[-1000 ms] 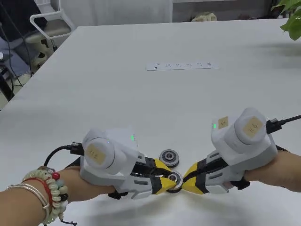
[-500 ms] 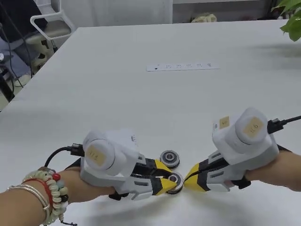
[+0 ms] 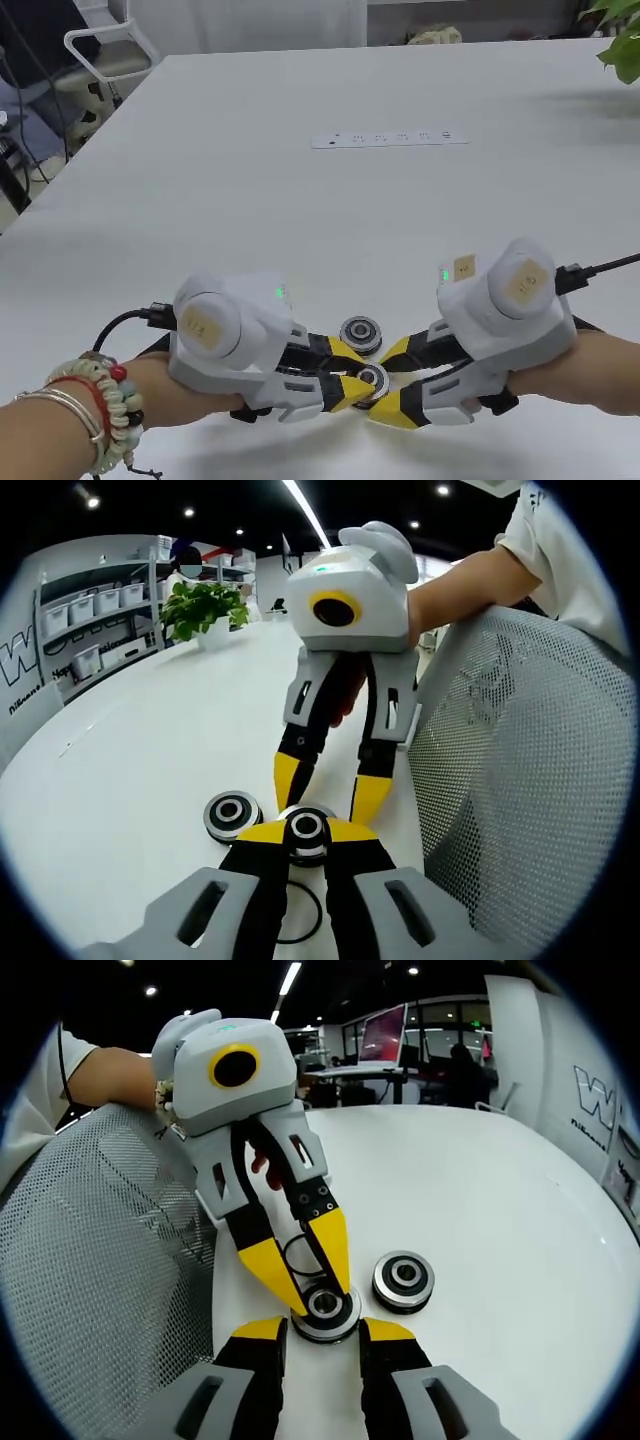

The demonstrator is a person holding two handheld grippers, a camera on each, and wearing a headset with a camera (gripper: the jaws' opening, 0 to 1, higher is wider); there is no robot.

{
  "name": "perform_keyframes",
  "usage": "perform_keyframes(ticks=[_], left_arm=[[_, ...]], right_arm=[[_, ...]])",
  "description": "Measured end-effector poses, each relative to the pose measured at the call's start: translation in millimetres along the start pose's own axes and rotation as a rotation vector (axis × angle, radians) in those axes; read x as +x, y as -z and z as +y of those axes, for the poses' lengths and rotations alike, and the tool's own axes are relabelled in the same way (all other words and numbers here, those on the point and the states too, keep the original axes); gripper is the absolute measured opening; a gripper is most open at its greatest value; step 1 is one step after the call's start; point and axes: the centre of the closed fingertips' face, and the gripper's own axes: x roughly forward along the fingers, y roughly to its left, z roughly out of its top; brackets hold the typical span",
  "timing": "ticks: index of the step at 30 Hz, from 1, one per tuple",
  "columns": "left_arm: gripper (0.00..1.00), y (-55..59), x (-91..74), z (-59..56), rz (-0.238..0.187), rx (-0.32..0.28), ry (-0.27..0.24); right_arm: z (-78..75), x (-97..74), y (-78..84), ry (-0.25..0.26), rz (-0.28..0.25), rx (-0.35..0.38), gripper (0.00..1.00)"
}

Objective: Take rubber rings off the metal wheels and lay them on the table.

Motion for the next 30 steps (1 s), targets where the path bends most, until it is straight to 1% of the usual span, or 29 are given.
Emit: perform_keyframes(ticks=[1,4,9,16,18,19,20,21,27,30], left_arm=[[0.08,0.1,-0.1,0.0,0.0,0.0,0.0],[0.08,-0.1,0.2,-0.2,0.001,0.0,-0.001],[0.08,0.0,0.3,-0.1,0.002,-0.001,-0.002],[0.08,0.1,0.8,0.0,0.002,-0.003,-0.004],[0.08,0.0,0.9,0.0,0.002,-0.002,-0.003],[0.08,0.0,0.9,-0.1,0.002,-0.002,-0.002],[0.08,0.0,1.0,-0.1,0.002,-0.001,-0.002],[0.08,-0.1,1.0,-0.1,0.002,-0.002,-0.001],[0.08,0.0,1.0,0.2,0.002,-0.002,-0.002],[0.08,-0.1,1.1,0.3,0.002,-0.002,-0.002]], right_arm=[[-1.3,-0.5,0.2,0.006,0.003,-0.004,0.25],[-1.8,-3.1,-0.6,-0.002,-0.001,0.001,0.23],[-2.1,-6.4,2.4,-0.009,0.013,-0.022,0.19],[-1.9,-7.7,3.4,-0.014,0.022,-0.051,0.17],[-2.5,-9.0,4.9,-0.014,0.032,-0.061,0.14],[-5.1,-10.5,10.8,-0.004,0.065,-0.08,0.08],[-4.3,-10.3,8.5,-0.007,0.045,-0.077,0.05],[-5.9,-10.9,9.9,-0.001,0.049,-0.064,0.02],[-6.5,-10.3,8.8,0.003,0.047,-0.07,0.01],[-8.0,-10.2,9.1,0.009,0.048,-0.056,0.0]])
